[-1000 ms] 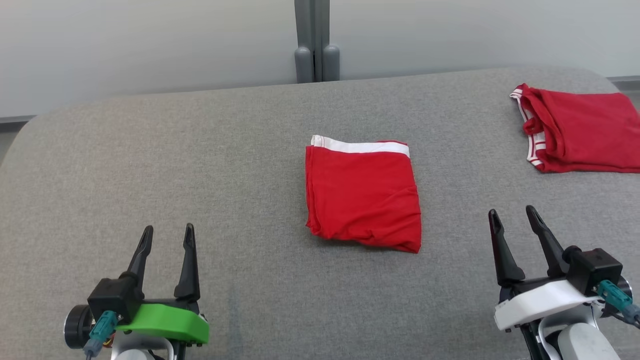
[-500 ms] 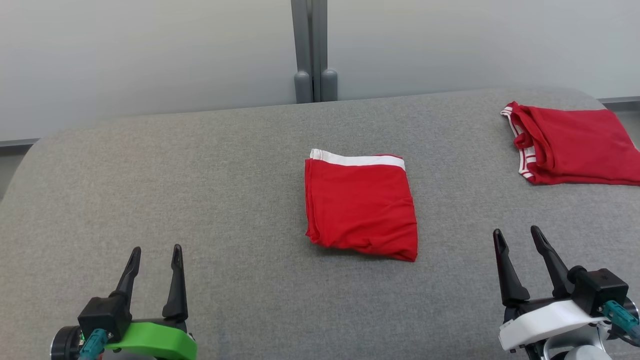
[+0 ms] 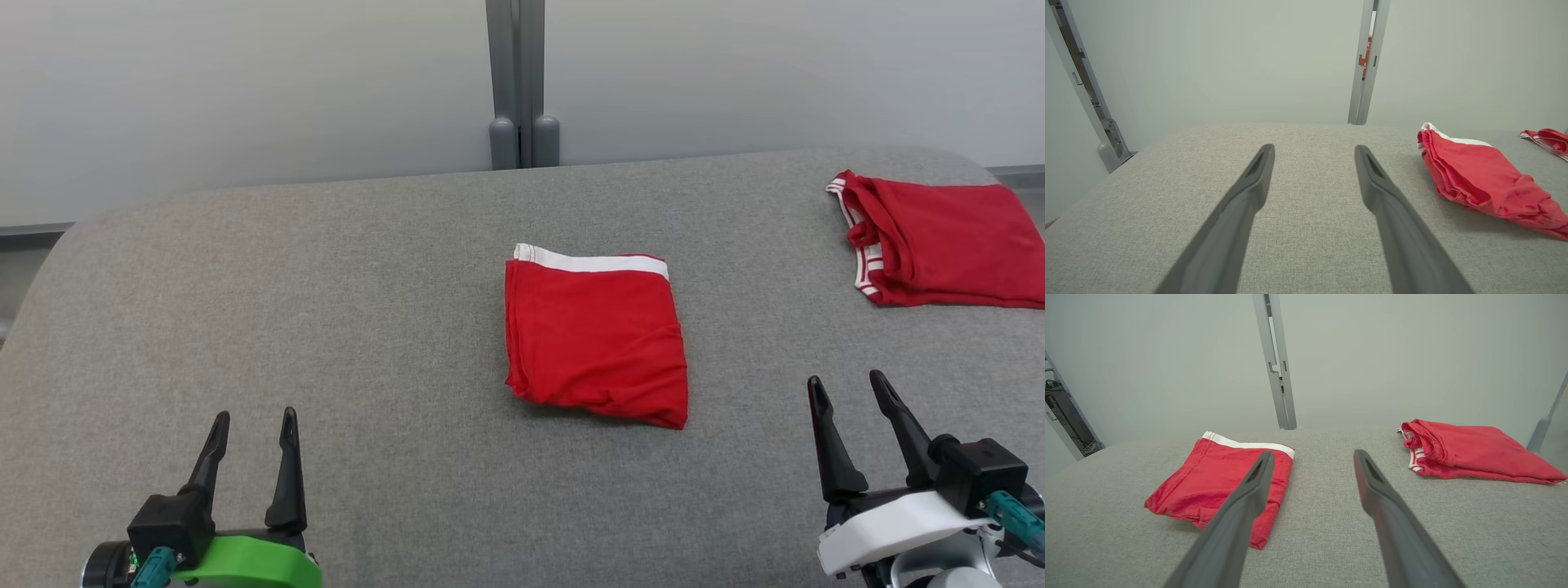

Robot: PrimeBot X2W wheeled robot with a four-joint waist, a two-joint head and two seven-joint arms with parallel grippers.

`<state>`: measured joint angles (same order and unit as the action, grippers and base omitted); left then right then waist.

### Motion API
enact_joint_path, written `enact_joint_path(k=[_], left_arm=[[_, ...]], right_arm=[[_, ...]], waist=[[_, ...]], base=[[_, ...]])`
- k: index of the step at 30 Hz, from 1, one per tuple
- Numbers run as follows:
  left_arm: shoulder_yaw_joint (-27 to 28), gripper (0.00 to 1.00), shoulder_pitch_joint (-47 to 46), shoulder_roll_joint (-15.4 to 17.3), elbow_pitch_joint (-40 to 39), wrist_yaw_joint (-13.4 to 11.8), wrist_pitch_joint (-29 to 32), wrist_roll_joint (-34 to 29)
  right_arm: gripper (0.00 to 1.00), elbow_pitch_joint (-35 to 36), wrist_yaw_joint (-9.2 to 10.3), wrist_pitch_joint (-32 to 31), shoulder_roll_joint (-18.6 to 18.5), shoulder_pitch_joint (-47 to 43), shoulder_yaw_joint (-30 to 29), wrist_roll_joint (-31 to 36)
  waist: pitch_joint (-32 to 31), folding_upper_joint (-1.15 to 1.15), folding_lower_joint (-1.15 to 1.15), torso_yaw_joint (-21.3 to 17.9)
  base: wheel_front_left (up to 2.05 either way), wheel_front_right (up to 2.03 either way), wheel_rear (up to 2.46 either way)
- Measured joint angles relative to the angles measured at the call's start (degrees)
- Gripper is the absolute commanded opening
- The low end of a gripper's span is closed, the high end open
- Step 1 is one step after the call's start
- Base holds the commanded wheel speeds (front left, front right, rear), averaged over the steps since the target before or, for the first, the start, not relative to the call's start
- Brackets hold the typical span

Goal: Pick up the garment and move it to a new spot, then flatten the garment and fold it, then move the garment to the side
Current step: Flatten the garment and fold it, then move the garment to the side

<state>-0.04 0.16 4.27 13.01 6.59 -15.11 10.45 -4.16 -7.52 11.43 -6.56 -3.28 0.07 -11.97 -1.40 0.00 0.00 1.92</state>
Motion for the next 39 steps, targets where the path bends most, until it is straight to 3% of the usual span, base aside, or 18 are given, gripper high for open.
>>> enact_joint_path(k=[28, 39], left_arm=[[-0.5, 1.0, 0.1, 0.7, -0.4, -0.5, 0.0, 0.5], [-1.7, 1.0, -1.8, 0.5, -0.6, -0.6, 0.0, 0.8]], right_arm=[[1.0, -1.4, 0.0, -0.6, 1.0, -0.4, 0.5, 1.1], [1.0, -5.8, 0.0, -1.6, -0.7, 12.7, 4.0, 3.1]], waist=[[0.6, 0.0, 0.0, 1.0], [3.7, 0.0, 0.0, 2.8]], base=[[0.0, 0.0, 0.0], [0.0, 0.0, 0.0]])
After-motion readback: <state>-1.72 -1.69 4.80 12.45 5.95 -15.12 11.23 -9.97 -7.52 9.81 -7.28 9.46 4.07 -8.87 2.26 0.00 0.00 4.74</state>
